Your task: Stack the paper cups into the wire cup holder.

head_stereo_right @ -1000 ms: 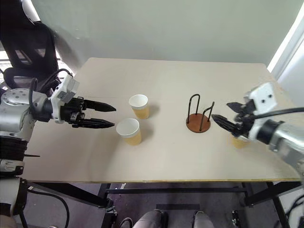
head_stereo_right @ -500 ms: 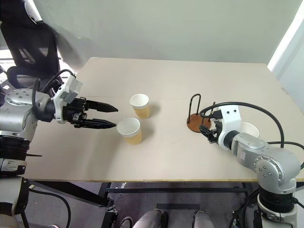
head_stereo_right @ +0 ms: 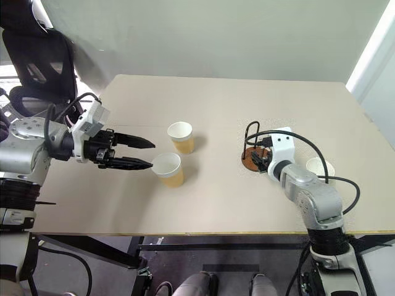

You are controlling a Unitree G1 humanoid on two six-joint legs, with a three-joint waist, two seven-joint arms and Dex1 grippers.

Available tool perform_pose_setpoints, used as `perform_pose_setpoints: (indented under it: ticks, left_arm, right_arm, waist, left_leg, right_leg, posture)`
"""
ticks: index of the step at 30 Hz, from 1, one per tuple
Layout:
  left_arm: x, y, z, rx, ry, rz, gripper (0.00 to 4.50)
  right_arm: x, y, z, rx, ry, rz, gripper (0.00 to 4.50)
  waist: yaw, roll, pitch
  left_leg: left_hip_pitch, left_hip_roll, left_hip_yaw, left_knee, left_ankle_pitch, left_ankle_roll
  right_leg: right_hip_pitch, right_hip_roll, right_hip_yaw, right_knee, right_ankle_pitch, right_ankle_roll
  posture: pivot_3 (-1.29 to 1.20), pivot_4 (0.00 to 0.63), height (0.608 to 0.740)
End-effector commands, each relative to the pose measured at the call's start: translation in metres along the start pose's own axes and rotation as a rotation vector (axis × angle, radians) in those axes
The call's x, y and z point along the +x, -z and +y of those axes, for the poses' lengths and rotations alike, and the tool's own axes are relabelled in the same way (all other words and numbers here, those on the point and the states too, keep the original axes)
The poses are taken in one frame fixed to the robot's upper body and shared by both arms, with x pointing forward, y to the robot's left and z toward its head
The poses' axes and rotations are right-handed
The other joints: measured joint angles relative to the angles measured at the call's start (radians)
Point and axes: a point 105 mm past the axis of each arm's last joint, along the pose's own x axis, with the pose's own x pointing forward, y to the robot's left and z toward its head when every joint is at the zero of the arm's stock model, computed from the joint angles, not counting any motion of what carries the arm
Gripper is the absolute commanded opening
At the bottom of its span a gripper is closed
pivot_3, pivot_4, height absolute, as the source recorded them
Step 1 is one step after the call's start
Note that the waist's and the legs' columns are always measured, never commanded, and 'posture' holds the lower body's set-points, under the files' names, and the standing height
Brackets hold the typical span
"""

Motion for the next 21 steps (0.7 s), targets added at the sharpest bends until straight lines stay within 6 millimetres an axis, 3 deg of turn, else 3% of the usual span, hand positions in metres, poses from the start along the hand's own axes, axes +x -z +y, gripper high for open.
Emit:
perform_pose_setpoints:
  ticks: [1,3,6,10,14,19,21]
  left_arm:
    - [-0.011,-0.010,-0.004,0.036,0.001,-0.004,3.26]
    - [-0.013,-0.010,-0.005,0.034,-0.004,0.000,3.26]
    - [-0.015,-0.009,-0.006,0.033,-0.008,0.003,3.31]
    - [-0.016,-0.009,-0.006,0.032,-0.012,0.006,3.31]
    - [-0.015,-0.009,-0.006,0.033,-0.010,0.006,3.31]
    - [-0.014,-0.009,-0.006,0.035,-0.005,0.011,3.31]
    - [-0.013,-0.009,-0.005,0.034,-0.003,0.016,3.31]
  right_arm:
    - [0.006,-0.014,0.006,-0.033,-0.018,-0.065,3.36]
    - [0.011,-0.012,0.011,-0.034,-0.033,-0.064,3.36]
    - [0.011,-0.011,0.014,-0.030,-0.053,-0.062,2.80]
    - [0.007,-0.004,0.015,-0.040,-0.078,-0.040,1.44]
    - [-0.007,0.011,0.032,-0.080,-0.201,0.007,0.07]
    - [-0.021,0.029,0.046,-0.127,-0.294,0.050,0.02]
    - [-0.033,0.029,0.064,-0.150,-0.414,0.028,0.02]
  waist:
    - [0.000,0.000,0.000]
    - [-0.002,0.000,0.000]
    - [-0.002,0.000,0.000]
    - [-0.001,0.000,0.000]
    - [0.000,0.000,0.000]
    - [-0.006,0.000,0.000]
    - [-0.006,-0.001,0.000]
  left_leg:
    - [-0.001,0.000,0.000,0.000,0.000,0.000]
    - [-0.001,0.000,0.000,0.000,0.000,-0.001]
    - [-0.002,0.000,0.000,-0.001,0.000,-0.001]
    - [-0.002,0.000,0.000,0.000,0.000,-0.001]
    - [-0.002,0.000,0.000,0.000,0.000,-0.002]
    - [-0.001,0.001,0.000,-0.001,0.000,-0.002]
    - [0.000,0.002,0.000,-0.001,0.001,-0.003]
  right_leg:
    - [-0.001,0.000,0.000,0.000,0.000,0.000]
    - [-0.001,0.000,0.000,0.000,0.000,-0.001]
    - [-0.002,0.000,-0.001,0.000,0.000,-0.001]
    - [-0.002,0.000,-0.001,0.000,0.001,-0.001]
    - [-0.001,0.000,-0.002,0.000,0.001,-0.002]
    - [-0.001,0.000,-0.002,0.000,0.001,-0.003]
    - [-0.001,0.000,-0.002,0.000,0.001,-0.003]
  posture:
    - [0.00,0.150,0.740]
    - [0.00,0.150,0.740]
    - [0.00,0.150,0.740]
    - [0.00,0.150,0.740]
    - [0.00,0.150,0.740]
    - [0.00,0.150,0.740]
    - [0.00,0.150,0.740]
